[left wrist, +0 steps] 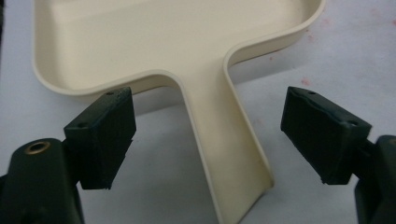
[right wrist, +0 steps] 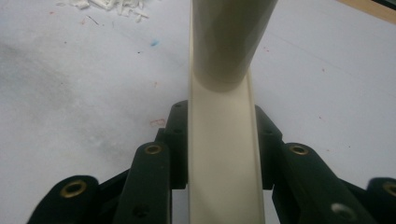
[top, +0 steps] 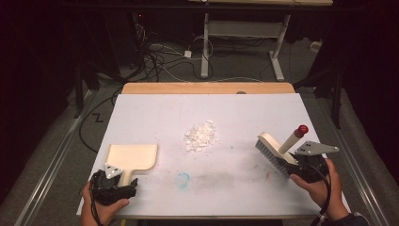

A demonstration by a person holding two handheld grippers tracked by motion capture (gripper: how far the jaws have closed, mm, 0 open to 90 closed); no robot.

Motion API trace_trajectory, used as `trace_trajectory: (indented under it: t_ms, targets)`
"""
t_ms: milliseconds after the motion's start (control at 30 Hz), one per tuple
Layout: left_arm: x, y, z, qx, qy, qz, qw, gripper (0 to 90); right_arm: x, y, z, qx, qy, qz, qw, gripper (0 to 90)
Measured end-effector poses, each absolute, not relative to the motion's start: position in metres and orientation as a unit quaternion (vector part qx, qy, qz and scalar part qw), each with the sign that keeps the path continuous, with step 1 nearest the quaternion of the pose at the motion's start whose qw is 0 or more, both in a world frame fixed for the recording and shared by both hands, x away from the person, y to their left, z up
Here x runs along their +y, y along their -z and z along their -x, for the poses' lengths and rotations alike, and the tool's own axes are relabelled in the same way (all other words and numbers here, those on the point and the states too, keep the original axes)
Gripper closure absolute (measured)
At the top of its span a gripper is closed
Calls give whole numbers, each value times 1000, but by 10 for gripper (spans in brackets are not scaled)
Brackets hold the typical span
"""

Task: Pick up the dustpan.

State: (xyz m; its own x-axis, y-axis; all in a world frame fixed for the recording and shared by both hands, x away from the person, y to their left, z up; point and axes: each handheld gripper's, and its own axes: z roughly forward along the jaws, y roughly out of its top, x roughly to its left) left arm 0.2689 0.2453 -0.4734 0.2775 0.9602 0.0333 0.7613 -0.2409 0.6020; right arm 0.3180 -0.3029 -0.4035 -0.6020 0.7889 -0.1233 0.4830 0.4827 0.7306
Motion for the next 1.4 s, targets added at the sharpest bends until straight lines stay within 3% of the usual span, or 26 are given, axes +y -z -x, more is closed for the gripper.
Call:
trace_trajectory:
  t_ms: [200, 567, 1133, 1400]
  targets:
    - [252, 477, -289, 577, -174, -754, 262, 190, -303, 403, -318, 829, -338, -383, 228, 677]
    - [263, 476, -306, 531, -171, -782, 279, 608, -302, 404, -319, 831, -338, -380, 226, 677]
    - [263, 458, -317, 460, -163, -836, 251, 626, -303, 405, -320, 826, -337, -389, 228, 677]
    - [263, 456, -317, 458, -156, -838, 254, 626, -302, 406, -321, 829, -336, -384, 229, 677]
